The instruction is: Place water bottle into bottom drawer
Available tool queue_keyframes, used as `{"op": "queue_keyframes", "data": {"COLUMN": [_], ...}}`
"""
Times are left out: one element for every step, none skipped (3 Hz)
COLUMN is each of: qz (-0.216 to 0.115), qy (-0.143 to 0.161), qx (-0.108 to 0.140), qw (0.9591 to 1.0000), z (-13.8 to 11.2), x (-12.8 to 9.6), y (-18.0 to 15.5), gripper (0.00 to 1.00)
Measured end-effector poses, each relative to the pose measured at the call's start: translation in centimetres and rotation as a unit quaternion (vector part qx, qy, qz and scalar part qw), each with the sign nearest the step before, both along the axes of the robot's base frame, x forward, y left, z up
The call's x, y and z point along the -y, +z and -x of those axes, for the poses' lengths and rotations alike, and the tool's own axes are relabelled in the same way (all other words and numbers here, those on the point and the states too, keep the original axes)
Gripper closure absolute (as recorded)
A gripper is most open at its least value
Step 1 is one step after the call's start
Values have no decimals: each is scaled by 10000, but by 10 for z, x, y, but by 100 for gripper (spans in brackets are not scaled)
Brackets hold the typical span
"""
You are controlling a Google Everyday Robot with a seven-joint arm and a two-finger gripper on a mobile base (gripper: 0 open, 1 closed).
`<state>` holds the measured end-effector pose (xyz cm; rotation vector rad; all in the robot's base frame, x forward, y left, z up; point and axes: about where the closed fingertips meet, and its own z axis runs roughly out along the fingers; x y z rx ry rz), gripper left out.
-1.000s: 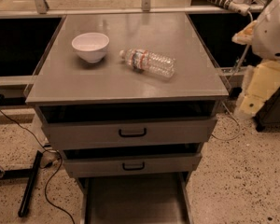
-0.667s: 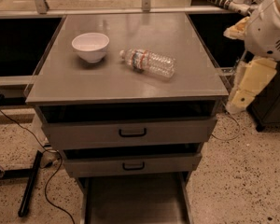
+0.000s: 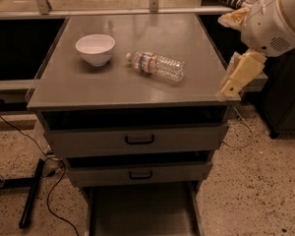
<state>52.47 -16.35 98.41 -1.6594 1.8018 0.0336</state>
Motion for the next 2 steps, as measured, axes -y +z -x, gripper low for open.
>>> {"op": "queue_keyframes", "data": {"qz": [31,152], "qy": [-4,-46], "qx": [-39,-226], "qw": [10000,9996], "z": [-3,-21], "x": [-2,-5], "y": [-3,-21], "gripper": [0,0]}}
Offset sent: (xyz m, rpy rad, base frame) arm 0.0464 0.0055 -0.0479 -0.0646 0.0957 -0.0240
